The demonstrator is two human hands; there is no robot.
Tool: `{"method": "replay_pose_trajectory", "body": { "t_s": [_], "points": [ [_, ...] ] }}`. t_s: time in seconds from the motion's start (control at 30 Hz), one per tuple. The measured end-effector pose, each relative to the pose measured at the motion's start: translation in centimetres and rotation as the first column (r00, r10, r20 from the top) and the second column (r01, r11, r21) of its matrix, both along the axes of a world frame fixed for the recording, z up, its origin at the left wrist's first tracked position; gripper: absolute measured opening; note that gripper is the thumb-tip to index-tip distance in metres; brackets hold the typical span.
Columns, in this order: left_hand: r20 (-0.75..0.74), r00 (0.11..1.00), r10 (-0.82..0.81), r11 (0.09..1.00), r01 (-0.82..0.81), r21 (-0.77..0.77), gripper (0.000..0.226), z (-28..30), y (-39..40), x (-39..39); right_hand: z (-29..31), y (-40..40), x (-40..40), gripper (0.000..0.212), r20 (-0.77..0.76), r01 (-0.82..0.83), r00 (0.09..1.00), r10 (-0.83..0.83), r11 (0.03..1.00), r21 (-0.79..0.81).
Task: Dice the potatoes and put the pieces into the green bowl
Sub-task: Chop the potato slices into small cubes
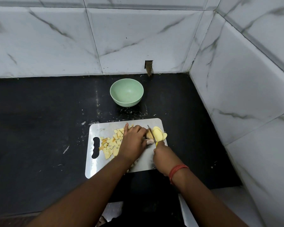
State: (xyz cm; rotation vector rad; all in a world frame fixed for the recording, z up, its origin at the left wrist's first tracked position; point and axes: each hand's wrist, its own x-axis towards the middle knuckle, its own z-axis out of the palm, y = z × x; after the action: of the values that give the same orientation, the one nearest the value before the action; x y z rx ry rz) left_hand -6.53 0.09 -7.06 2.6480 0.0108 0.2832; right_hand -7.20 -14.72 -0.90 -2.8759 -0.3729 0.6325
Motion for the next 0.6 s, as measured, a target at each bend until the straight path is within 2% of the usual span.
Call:
{"method": "replay_pose_trajectory", "body": {
  "t_s": [0.1, 0.23, 0.43, 0.6],
  "points": [
    [-0.004, 1.0, -0.007, 1.0, 0.007, -0.005, 0.031, -0.1, 0.2, 0.1, 0.5, 0.3, 0.2, 0.047, -0.023, 0.021, 1.0, -0.021, 1.0, 0.021],
    [-0.011, 1.0, -0.018, 1.0, 0.018, 0.01, 0.027, -0.1, 0.4, 0.1, 1.4, 0.3, 0.3, 0.038, -0.125, 0.066, 0.991, -0.051, 0.991, 0.119],
    [-0.021, 0.999, -0.027, 1.0, 0.027, -0.01, 0.026, 0.2, 0.3, 0.1, 1.2, 0.6, 0.4, 0.038, -0.159, 0.11, 0.983, -0.09, 0.987, 0.116],
    [-0.038, 0.999, -0.03, 0.999, 0.029, -0.022, 0.037, 0.5, 0.4, 0.0, 1.2, 0.8, 0.6, 0.038, -0.151, 0.129, 0.983, -0.106, 0.981, 0.147]
  ]
}}
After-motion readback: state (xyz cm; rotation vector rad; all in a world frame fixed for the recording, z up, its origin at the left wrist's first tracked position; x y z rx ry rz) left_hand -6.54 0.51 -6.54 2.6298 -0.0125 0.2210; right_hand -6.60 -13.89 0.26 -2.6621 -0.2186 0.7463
